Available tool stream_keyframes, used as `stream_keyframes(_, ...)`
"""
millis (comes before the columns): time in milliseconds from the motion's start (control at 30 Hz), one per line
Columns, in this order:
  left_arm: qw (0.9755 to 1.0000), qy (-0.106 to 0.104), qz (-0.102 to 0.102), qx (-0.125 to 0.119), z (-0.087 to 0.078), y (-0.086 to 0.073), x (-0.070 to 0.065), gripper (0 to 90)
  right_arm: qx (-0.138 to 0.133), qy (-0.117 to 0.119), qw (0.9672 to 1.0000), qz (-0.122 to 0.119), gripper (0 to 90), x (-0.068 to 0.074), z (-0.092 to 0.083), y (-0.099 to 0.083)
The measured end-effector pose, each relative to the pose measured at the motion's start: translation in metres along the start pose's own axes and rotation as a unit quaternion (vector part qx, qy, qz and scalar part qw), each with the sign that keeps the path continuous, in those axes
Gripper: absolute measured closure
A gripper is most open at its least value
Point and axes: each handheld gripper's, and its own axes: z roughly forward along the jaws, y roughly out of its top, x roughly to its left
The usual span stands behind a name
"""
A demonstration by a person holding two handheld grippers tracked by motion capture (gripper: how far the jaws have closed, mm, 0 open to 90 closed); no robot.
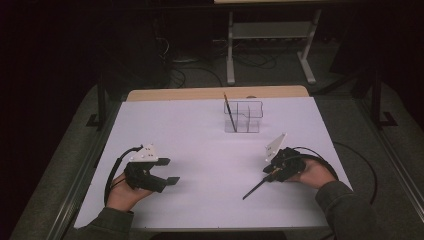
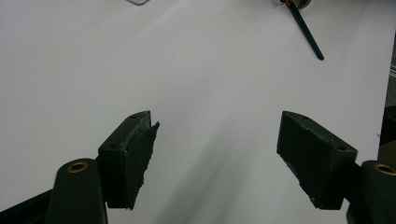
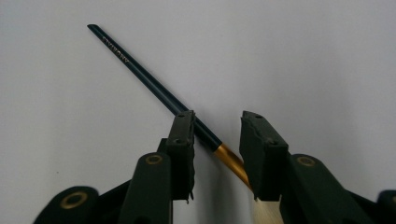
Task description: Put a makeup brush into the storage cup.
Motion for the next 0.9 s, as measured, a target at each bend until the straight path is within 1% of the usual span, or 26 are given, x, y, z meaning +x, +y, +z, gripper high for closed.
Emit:
stream_keyframes(67, 1.0, 0.0, -0.001, -0.001, 0.0, 0.0, 0.0, 26.5, 0.006, -0.001, 1.0, -0.004, 70.4, 0.001, 0.0, 0.001)
stream_keyframes(100, 1.0, 0.0, -0.001, -0.001, 0.0, 0.0, 0.0, 26.4, 0.01, -0.002, 0.9999, -0.007, 73.0, 0.002, 0.0, 0.002)
stream_keyframes(200, 1.0, -0.001, 0.001, 0.0, 0.0, 0.0, 0.0, 26.5, 0.019, 0.002, 0.9996, -0.022, 77.0, 0.003, 0.002, 0.003)
stream_keyframes(267, 1.0, -0.001, 0.001, 0.001, 0.001, 0.0, 0.0, 26.5, 0.026, 0.001, 0.9993, -0.025, 79.3, 0.005, 0.003, 0.005)
stream_keyframes(300, 1.0, -0.001, 0.001, 0.001, 0.001, 0.0, 0.0, 26.5, 0.031, 0.003, 0.9993, -0.022, 80.3, 0.005, 0.003, 0.006)
stream_keyframes(400, 1.0, -0.002, 0.001, 0.001, 0.001, 0.001, -0.001, 26.6, 0.041, 0.007, 0.9988, -0.026, 82.2, 0.004, 0.004, 0.009)
stream_keyframes(467, 1.0, -0.001, 0.001, 0.001, 0.001, 0.001, -0.002, 26.6, 0.046, 0.011, 0.9986, -0.022, 82.6, 0.003, 0.005, 0.01)
stream_keyframes(533, 1.0, -0.001, 0.0, 0.0, 0.001, 0.001, -0.002, 26.6, 0.046, 0.018, 0.9986, -0.018, 82.8, 0.001, 0.005, 0.01)
stream_keyframes(667, 1.0, -0.002, 0.002, 0.0, 0.001, 0.001, -0.001, 26.7, 0.046, 0.029, 0.9985, 0.001, 83.1, -0.002, 0.005, 0.01)
stream_keyframes(833, 1.0, -0.001, 0.004, -0.002, 0.0, 0.001, -0.001, 26.7, 0.043, 0.037, 0.9984, 0.006, 83.1, -0.004, 0.004, 0.01)
stream_keyframes(900, 1.0, -0.002, 0.003, -0.002, 0.0, 0.001, -0.001, 26.8, 0.041, 0.034, 0.9986, 0.005, 83.1, -0.005, 0.003, 0.01)
